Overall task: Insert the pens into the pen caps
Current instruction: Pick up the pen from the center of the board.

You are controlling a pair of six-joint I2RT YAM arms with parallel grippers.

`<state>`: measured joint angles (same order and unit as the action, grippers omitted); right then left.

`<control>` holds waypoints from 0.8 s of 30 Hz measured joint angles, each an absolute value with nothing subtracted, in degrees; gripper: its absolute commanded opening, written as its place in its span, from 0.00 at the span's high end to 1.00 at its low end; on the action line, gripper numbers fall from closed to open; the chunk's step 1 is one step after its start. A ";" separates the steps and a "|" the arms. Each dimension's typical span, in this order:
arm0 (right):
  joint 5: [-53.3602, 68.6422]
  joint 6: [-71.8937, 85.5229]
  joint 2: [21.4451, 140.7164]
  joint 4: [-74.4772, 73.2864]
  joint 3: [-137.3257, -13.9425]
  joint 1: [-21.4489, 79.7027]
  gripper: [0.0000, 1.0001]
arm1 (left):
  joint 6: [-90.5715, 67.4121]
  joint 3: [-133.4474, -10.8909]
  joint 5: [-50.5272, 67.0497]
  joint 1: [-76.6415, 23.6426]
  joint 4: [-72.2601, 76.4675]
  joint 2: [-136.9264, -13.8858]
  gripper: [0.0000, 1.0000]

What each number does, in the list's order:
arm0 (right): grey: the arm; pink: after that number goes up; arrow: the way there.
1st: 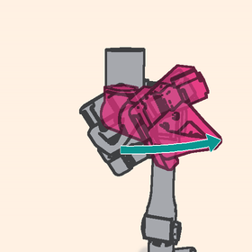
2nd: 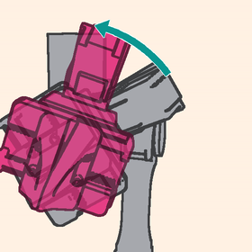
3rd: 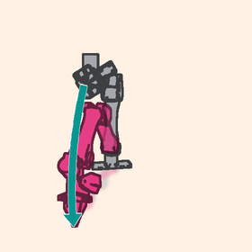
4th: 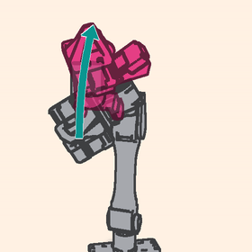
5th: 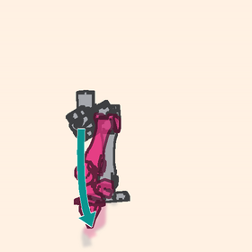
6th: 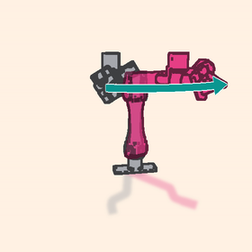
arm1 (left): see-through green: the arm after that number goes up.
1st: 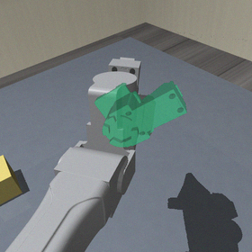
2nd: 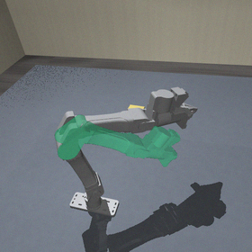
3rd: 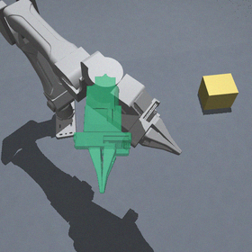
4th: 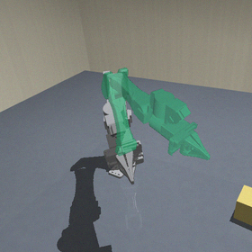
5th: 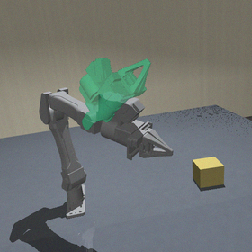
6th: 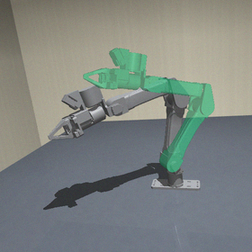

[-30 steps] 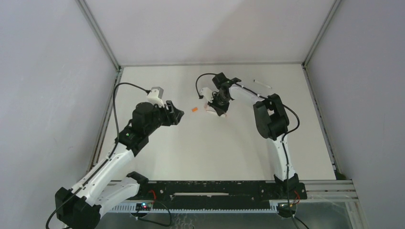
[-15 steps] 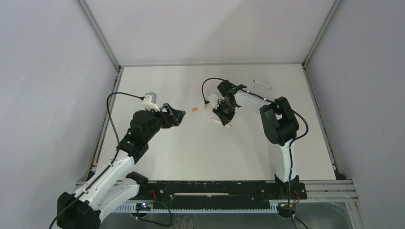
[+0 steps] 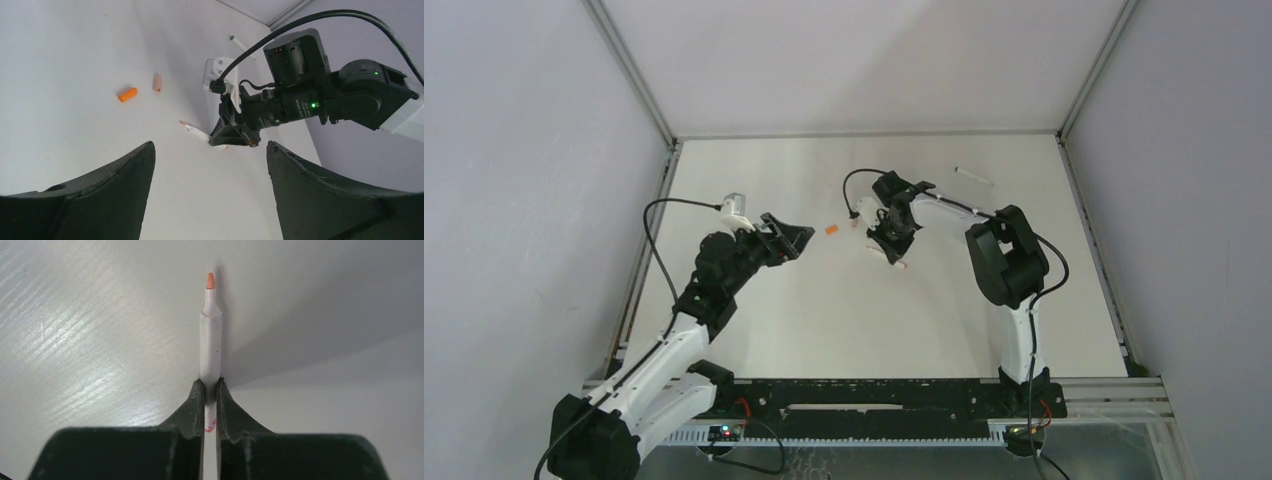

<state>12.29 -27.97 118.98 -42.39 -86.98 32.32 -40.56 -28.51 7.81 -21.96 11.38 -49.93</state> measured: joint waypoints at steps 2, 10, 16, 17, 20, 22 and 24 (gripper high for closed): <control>12.16 -27.64 118.37 -41.60 -86.11 32.40 1.00 | -41.39 -27.81 8.25 -21.93 12.93 -49.89 0.15; 21.58 -24.62 114.30 -41.60 -81.69 27.77 1.00 | -48.21 -24.95 13.45 -21.93 24.32 -54.08 0.15; 35.11 -21.91 107.20 -43.03 -81.62 19.99 1.00 | -53.78 -24.97 17.47 -22.37 35.18 -62.39 0.16; 38.06 -21.30 105.69 -43.48 -81.89 18.46 1.00 | -54.74 -25.08 18.11 -22.76 37.41 -64.25 0.16; 45.19 -19.62 102.83 -44.38 -82.70 16.10 1.00 | -57.10 -26.09 19.25 -24.82 42.61 -70.00 0.17; 49.80 -18.41 101.80 -44.93 -83.59 15.27 1.00 | -57.91 -27.68 19.77 -26.28 44.47 -72.90 0.19; 54.68 -16.84 101.10 -45.47 -84.60 14.46 1.00 | -58.52 -29.95 20.01 -27.75 46.59 -75.37 0.20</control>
